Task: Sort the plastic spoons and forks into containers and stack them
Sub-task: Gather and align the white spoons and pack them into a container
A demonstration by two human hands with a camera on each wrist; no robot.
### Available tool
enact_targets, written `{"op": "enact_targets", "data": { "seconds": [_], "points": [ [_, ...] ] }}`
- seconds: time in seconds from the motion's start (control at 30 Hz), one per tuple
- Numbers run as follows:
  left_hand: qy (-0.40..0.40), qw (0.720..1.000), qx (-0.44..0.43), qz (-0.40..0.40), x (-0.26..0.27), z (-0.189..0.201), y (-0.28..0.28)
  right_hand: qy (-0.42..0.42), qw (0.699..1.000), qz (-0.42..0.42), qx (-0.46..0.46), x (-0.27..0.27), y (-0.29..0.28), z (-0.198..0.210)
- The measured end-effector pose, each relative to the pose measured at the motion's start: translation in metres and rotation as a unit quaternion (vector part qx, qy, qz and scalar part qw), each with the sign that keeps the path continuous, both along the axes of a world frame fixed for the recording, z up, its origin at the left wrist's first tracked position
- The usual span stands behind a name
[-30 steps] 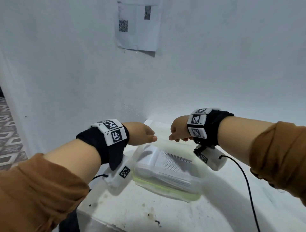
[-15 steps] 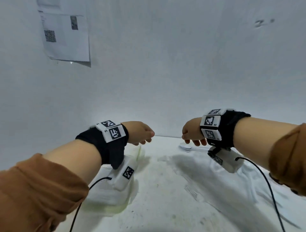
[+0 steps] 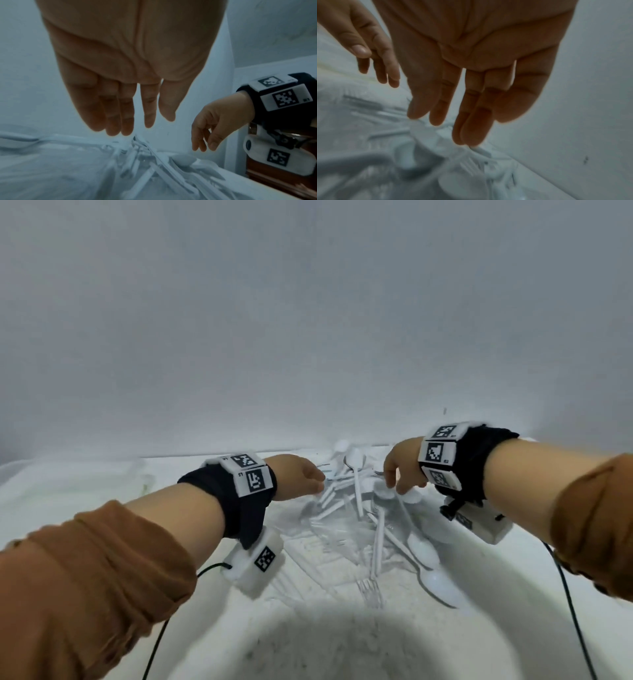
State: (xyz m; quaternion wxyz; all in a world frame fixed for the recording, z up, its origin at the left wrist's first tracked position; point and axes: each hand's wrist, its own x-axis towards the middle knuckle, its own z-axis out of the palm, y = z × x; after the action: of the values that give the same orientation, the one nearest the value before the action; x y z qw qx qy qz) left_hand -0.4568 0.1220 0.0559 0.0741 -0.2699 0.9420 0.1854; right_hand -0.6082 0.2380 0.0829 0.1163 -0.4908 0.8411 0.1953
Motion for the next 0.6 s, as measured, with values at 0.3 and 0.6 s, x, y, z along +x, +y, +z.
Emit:
{"op": "enact_targets", "data": {
  "seconds": [0.3,0.6],
  "points": [
    [-0.046,0.999,-0.028,-0.003,-0.062,-0.025,0.025,-0.005,1.0,0.028,-0.011,-0.037,0.021,-0.04],
    [-0.172,0.982,-0.079,-0.028,-0.082,-0.034,0.063,-0.04,0.995,0.049,-0.072,-0.047,0.008,-0.046]
  ]
}}
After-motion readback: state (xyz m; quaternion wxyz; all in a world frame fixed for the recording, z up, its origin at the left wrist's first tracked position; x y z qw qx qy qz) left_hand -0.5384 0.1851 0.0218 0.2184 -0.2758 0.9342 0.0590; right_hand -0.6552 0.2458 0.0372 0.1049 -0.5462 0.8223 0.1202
